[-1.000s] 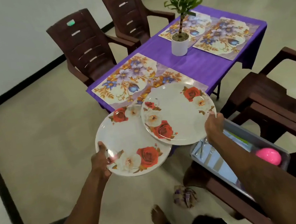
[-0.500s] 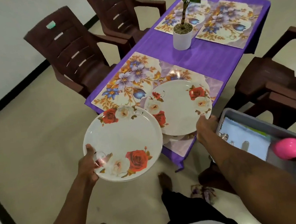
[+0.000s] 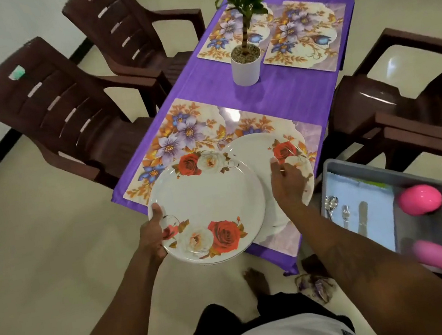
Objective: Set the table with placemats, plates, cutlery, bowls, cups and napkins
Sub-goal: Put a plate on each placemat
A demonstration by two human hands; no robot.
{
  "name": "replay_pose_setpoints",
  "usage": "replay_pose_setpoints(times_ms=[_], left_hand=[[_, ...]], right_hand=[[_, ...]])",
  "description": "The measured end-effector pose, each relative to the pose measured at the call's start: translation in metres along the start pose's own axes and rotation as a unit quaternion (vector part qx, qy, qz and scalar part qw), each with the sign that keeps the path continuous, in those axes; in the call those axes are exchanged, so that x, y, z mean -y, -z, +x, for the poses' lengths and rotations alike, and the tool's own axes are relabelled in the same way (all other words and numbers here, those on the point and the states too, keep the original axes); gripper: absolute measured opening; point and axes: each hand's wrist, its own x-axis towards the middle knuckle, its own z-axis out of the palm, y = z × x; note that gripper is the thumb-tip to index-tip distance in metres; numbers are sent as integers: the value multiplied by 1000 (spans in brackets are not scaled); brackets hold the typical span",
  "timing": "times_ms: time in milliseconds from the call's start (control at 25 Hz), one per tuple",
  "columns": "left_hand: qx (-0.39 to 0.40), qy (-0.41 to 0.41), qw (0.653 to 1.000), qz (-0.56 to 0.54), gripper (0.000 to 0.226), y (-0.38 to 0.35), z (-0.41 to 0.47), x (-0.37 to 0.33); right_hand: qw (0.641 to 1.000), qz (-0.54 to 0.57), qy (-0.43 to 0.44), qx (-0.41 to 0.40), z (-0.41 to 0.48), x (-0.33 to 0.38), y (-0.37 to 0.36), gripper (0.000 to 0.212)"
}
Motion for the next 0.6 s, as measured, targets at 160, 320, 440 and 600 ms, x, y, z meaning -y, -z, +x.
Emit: replay_pose_setpoints(times_ms=[160, 320, 440, 600], left_hand=[[36, 24, 999, -28, 80, 16, 26, -43], [106, 30, 994, -16, 77, 53, 59, -100], [61, -7, 997, 40, 67, 89, 82, -146], [15, -18, 998, 64, 37, 131, 101, -181]], right_hand=[[991, -7, 41, 125, -16, 37, -56, 33], [996, 15, -6, 92, -34, 73, -105, 38], [990, 83, -96, 59, -49, 102, -146, 47], [962, 194, -188, -40, -61, 130, -188, 48]])
